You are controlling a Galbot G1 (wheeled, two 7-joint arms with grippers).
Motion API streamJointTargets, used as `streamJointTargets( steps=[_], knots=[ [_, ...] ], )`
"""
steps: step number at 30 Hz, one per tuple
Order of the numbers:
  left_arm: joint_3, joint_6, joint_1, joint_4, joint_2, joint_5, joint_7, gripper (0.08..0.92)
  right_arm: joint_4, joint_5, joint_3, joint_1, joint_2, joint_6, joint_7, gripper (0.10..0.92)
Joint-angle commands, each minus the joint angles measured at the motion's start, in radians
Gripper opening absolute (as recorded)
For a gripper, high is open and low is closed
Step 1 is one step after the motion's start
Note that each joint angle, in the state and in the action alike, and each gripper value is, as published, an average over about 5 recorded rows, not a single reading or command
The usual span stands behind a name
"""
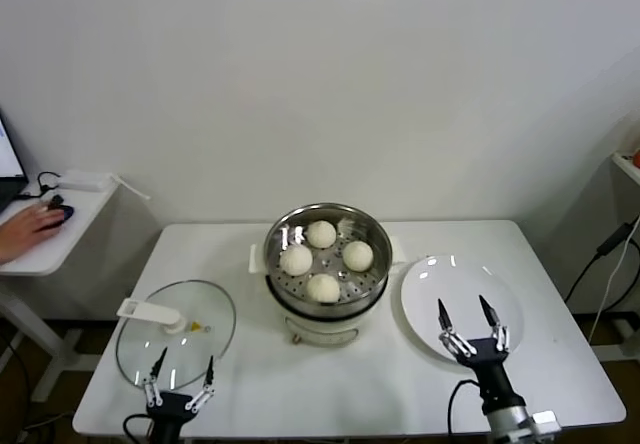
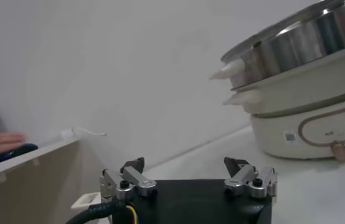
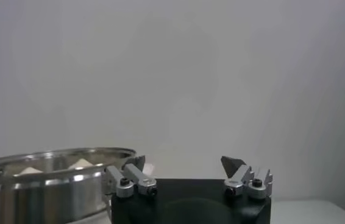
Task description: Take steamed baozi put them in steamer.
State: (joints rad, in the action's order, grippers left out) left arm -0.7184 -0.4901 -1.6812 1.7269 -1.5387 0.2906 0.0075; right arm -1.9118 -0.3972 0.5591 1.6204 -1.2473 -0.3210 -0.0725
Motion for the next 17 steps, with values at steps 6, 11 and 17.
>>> streamJointTargets(
  steps=[6,11,17],
  knots=[
    [-0.001,0.002,0.0,0.005,0.0,-0.005,0.001,0.823,0.009,0.02,0.042,0.069,-0.071,-0.025,0.011,0.823],
    [-0.001,0.002,-0.001,0.006,-0.001,-0.006,0.002,0.823,0.001,0.021,0.039,0.064,-0.073,-0.018,0.012,0.823],
    [-0.001,0.006,-0.002,0.005,-0.001,-0.015,0.003,0.823,-0.003,0.02,0.034,0.063,-0.069,-0.008,0.006,0.823]
  ],
)
